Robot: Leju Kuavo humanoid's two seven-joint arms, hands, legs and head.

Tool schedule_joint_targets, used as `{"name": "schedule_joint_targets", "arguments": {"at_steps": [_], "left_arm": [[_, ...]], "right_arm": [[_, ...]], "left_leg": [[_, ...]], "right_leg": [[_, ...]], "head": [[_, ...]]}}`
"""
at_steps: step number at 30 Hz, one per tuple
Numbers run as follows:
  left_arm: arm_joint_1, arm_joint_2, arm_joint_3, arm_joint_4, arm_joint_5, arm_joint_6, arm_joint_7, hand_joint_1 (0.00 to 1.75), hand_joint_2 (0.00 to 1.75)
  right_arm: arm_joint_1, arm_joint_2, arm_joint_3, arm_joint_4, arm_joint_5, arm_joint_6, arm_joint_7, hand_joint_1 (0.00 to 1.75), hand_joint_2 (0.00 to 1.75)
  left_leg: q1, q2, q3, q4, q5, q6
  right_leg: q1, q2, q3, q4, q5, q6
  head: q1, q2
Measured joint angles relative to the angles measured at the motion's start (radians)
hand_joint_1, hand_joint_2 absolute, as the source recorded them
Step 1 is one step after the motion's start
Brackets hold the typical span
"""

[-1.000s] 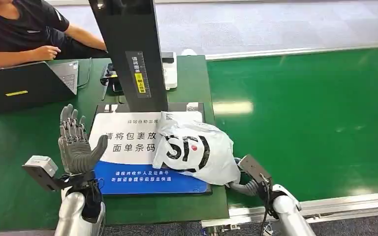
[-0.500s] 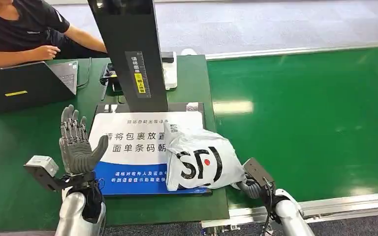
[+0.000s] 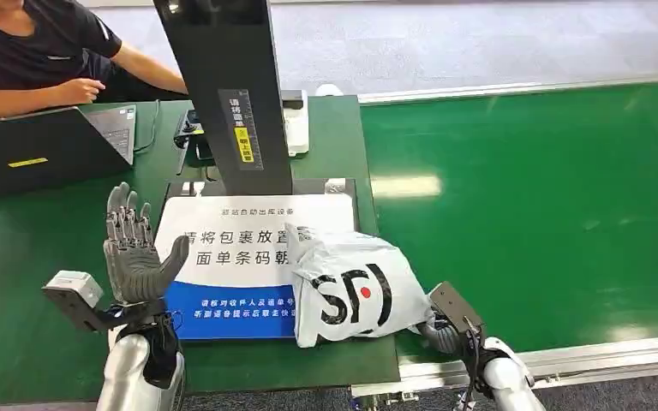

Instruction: Moved the parcel from conveyor to table for the left to box.

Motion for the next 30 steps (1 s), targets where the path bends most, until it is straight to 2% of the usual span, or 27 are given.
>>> {"name": "schedule_joint_targets", "arguments": {"at_steps": [9,12,14,21,23,26,30], "left_arm": [[0.002,0.008,0.004,0.000,0.009,-0.002,-0.013,0.00,1.75],[0.013,0.010,0.004,0.006,0.017,0.000,-0.012,0.00,1.75],[0.025,0.013,0.004,0.018,0.017,-0.001,-0.022,0.00,1.75],[0.030,0.016,0.005,0.038,0.019,-0.002,-0.027,0.00,1.75],[0.031,0.017,0.005,0.040,0.021,-0.002,-0.028,0.00,1.75],[0.029,0.018,0.005,0.040,0.027,-0.004,-0.029,0.00,1.75],[0.027,0.024,0.005,0.040,0.032,-0.006,-0.029,0.00,1.75]], "right_arm": [[0.031,0.000,-0.027,-0.057,0.039,-0.043,-0.028,1.75,1.75],[0.042,0.003,-0.033,-0.101,0.215,-0.265,-0.079,1.75,1.75],[0.042,0.003,-0.039,-0.144,0.283,-0.339,-0.079,1.75,1.75],[0.046,0.005,-0.051,-0.209,0.305,-0.367,-0.091,1.75,1.75],[0.048,0.006,-0.051,-0.238,0.316,-0.515,-0.210,1.75,1.75],[0.033,0.006,-0.049,-0.345,0.319,-0.693,-0.266,1.75,1.75],[0.024,0.007,-0.035,-0.427,0.290,-0.779,-0.309,1.75,1.75]], "left_leg": [[0.000,0.000,-0.001,0.000,0.000,0.000],[0.000,0.000,-0.002,0.000,0.000,0.000],[0.000,0.000,-0.002,0.000,0.000,0.000],[0.000,0.000,-0.003,0.000,0.000,-0.001],[0.000,0.000,-0.004,0.000,0.000,-0.001],[0.000,0.000,-0.004,0.000,0.000,-0.001],[0.000,0.000,-0.004,0.000,0.000,-0.001]], "right_leg": [[0.000,0.000,-0.001,0.000,0.000,0.000],[0.000,0.000,-0.002,0.000,-0.001,0.000],[0.000,0.000,-0.002,0.000,-0.001,0.000],[0.000,0.000,-0.003,0.000,-0.001,0.000],[0.000,0.000,-0.004,0.001,-0.001,0.000],[0.000,0.000,-0.005,0.001,-0.001,-0.001],[0.000,0.000,-0.005,0.001,-0.001,-0.001]], "head": [[0.000,0.000],[0.000,0.000],[0.000,0.000],[0.000,0.000],[0.000,0.000],[0.000,0.000],[-0.001,0.000]]}}
